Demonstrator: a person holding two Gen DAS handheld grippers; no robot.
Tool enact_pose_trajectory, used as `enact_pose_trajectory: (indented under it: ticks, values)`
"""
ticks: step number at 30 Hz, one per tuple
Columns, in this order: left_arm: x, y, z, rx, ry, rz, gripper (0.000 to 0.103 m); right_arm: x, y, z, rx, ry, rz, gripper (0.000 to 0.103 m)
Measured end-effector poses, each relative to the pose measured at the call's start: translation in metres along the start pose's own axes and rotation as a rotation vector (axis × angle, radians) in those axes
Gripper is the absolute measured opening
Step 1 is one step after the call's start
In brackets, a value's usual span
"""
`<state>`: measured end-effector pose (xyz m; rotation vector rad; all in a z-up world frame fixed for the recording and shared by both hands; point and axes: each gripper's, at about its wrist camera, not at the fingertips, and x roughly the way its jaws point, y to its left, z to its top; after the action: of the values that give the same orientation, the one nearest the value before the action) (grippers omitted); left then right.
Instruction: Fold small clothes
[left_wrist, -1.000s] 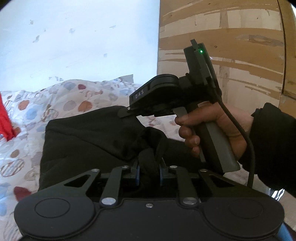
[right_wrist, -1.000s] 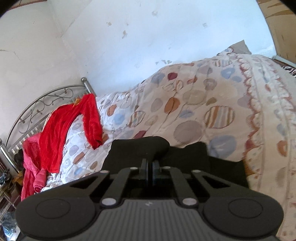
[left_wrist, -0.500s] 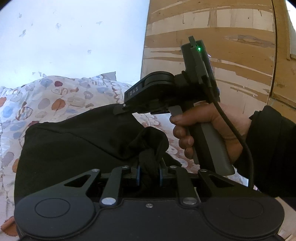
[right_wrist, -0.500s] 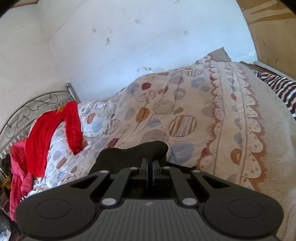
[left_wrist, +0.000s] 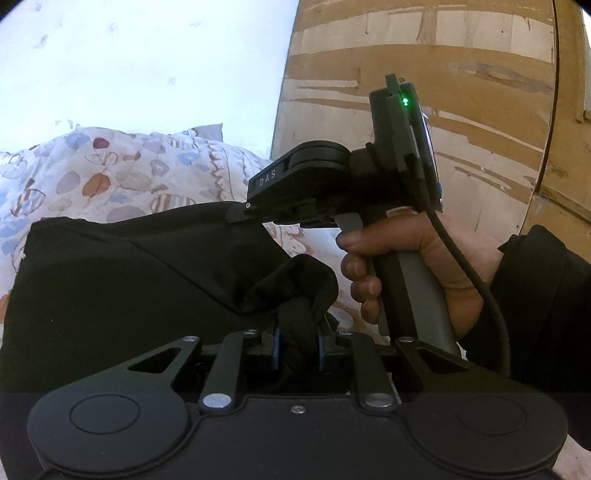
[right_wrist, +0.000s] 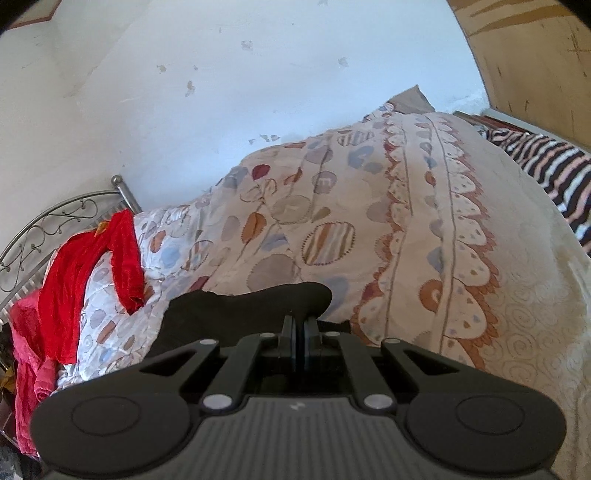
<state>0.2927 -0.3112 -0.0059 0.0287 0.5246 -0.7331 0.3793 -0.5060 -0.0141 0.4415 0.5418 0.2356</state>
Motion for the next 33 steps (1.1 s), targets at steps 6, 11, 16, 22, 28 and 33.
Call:
enact_pose_trajectory:
  ticks: [6, 11, 16, 22, 28, 33]
  values:
    - [0.005, -0.001, -0.003, 0.004, 0.02, -0.009, 0.019, 0.002, -0.008, -0.007, 0.018, 0.012, -0.016, 0.005]
    - [0.002, 0.005, -0.003, -0.009, 0.035, -0.049, 0.022, 0.007, -0.01, -0.013, 0.011, 0.023, -0.043, 0.005]
    - [-0.002, 0.013, -0.001, -0.058, 0.048, -0.093, 0.027, 0.009, -0.014, -0.017, 0.027, 0.033, -0.047, 0.005]
    - [-0.025, 0.03, 0.003, -0.173, 0.032, -0.129, 0.083, -0.003, -0.016, -0.018, 0.002, 0.024, -0.126, 0.02]
    - [-0.058, 0.064, 0.009, -0.284, -0.007, 0.002, 0.099, -0.035, -0.014, -0.026, -0.032, -0.025, -0.159, 0.068]
    - [-0.082, 0.099, 0.007, -0.35, -0.022, 0.194, 0.102, -0.066, 0.005, -0.043, -0.076, -0.071, -0.136, 0.097]
